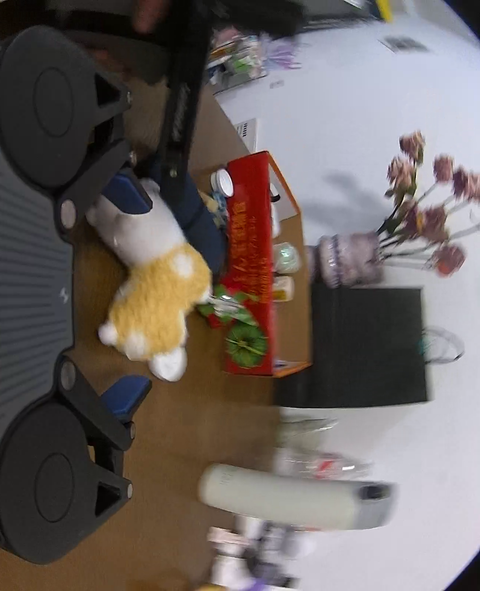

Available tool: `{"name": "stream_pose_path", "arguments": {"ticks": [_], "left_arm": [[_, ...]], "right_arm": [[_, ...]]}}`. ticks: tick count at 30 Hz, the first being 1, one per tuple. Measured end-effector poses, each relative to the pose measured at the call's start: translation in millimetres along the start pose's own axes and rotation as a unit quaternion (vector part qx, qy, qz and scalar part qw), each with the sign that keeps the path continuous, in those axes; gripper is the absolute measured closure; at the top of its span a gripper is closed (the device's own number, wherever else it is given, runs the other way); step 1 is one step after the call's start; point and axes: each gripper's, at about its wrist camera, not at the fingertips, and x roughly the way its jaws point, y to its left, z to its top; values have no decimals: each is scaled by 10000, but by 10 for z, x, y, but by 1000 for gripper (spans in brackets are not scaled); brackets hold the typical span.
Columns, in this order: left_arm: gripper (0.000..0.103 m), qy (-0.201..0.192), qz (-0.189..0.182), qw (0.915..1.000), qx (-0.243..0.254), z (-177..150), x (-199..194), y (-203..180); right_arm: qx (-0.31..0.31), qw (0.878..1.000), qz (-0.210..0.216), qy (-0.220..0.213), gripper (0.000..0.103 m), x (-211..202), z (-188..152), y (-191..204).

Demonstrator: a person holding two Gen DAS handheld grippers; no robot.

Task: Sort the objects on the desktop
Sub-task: 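Grasp the plush hamster with the right tool while the left tool grasps the navy pouch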

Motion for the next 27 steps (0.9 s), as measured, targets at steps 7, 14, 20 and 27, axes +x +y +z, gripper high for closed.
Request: {"name": "stream_pose_path", "arguments": {"ticks": [7,14,20,27], "left_arm": [[19,-47,-233,9993,305,49,174,-73],[34,-144,-50,9999,82,-129,-74,-77],[33,-165,66,9998,-33,-463,-465,-46],[31,-144,255,9993,-215,-795,-909,129]], "right_arm": [[-1275,9915,40,260,10,328,150,-48],[-1463,9860,767,236,59,506,204,-37],[-1601,9841,672,363,88,203,-37,104],[-2624,9535,1427,413,46,-304,-284,451]]}}
